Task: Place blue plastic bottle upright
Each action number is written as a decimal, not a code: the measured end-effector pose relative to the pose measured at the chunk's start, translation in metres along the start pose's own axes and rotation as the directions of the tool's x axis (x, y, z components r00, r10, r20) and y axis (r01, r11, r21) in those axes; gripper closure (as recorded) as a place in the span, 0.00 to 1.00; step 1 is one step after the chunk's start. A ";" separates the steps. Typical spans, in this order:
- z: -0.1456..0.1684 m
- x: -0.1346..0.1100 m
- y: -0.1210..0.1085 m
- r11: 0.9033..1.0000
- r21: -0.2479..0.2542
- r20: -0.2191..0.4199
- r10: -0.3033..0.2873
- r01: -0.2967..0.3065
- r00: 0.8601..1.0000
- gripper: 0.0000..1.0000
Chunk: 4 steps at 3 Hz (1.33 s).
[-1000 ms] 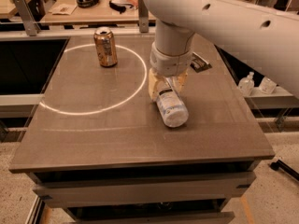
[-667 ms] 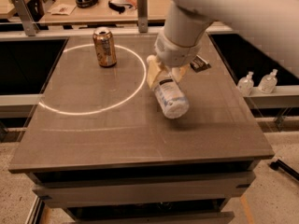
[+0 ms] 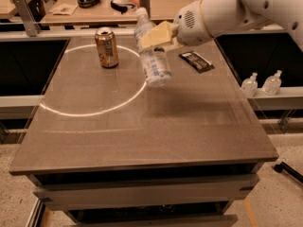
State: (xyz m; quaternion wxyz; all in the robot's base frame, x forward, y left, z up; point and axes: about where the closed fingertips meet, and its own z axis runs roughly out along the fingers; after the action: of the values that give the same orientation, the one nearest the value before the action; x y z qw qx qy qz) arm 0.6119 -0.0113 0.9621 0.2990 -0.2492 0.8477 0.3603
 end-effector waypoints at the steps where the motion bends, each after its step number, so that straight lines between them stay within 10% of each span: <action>1: -0.008 -0.012 0.031 0.990 -0.129 0.069 -0.045 0.054 0.997 1.00; 4: -0.011 0.032 0.025 0.980 -0.114 0.164 -0.145 0.165 0.976 1.00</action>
Offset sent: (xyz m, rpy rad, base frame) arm -0.0118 0.0106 0.0269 0.1200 -0.0508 0.0791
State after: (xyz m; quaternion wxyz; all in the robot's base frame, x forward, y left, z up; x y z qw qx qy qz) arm 0.5704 -0.0111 0.9582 0.3749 -0.3044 0.7751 0.4074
